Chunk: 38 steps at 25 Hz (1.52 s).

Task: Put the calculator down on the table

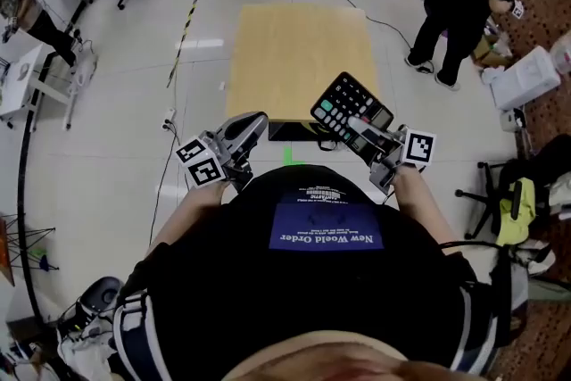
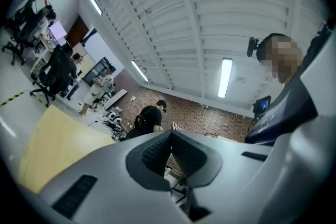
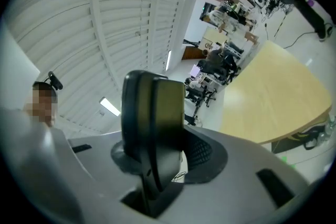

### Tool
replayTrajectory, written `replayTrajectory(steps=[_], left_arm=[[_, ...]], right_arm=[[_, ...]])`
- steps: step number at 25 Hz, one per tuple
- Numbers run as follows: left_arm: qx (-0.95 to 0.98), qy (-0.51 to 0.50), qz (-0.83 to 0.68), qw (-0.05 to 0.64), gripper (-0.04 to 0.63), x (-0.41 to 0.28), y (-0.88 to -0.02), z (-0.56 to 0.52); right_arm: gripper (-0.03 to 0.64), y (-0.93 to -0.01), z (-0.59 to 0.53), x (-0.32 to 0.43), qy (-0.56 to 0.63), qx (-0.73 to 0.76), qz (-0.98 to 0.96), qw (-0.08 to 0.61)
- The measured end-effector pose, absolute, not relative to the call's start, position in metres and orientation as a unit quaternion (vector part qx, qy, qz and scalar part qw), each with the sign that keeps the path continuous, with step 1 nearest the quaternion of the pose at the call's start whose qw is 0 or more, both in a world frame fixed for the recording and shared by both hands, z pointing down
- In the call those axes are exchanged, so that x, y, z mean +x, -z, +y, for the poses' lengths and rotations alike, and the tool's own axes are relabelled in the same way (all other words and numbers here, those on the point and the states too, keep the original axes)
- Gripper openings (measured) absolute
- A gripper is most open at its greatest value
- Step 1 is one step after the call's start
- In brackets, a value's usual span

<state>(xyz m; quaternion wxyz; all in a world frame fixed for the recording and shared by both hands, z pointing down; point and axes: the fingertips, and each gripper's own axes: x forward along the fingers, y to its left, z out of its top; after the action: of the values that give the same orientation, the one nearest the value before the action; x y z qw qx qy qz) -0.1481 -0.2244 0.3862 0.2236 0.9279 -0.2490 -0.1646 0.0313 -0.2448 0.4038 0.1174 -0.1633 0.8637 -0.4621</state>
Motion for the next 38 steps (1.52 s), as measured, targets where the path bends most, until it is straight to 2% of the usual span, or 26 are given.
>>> replayTrajectory(steps=[10,15,24,27,33,38], left_arm=[[0.939,0.148,-0.193,0.245,0.006,-0.194,-0.389,-0.321],[0.933,0.149,-0.199,0.260,0.006,-0.199,-0.407,-0.341],[0.926,0.127,-0.252,0.251,0.006,-0.129,-0.406,-0.431],[0.916,0.140,-0.279,0.251,0.006,-0.114,-0.400,-0.445],[0.892,0.133,-0.325,0.283,0.006,-0.084,-0.405,-0.491],[0.891,0.111,-0.319,0.302,0.006,-0.081,-0.421,-0.503]], right_arm=[[0.129,-0.422,-0.306,-0.023,0.481,-0.214,0.844,0.101],[0.129,-0.437,-0.335,-0.022,0.497,-0.217,0.835,0.094],[0.129,-0.468,-0.438,0.039,0.530,-0.162,0.828,0.081],[0.129,-0.484,-0.455,0.048,0.543,-0.137,0.827,0.051],[0.129,-0.513,-0.504,0.057,0.572,-0.077,0.816,0.008],[0.129,-0.536,-0.527,0.059,0.591,-0.090,0.802,0.003]])
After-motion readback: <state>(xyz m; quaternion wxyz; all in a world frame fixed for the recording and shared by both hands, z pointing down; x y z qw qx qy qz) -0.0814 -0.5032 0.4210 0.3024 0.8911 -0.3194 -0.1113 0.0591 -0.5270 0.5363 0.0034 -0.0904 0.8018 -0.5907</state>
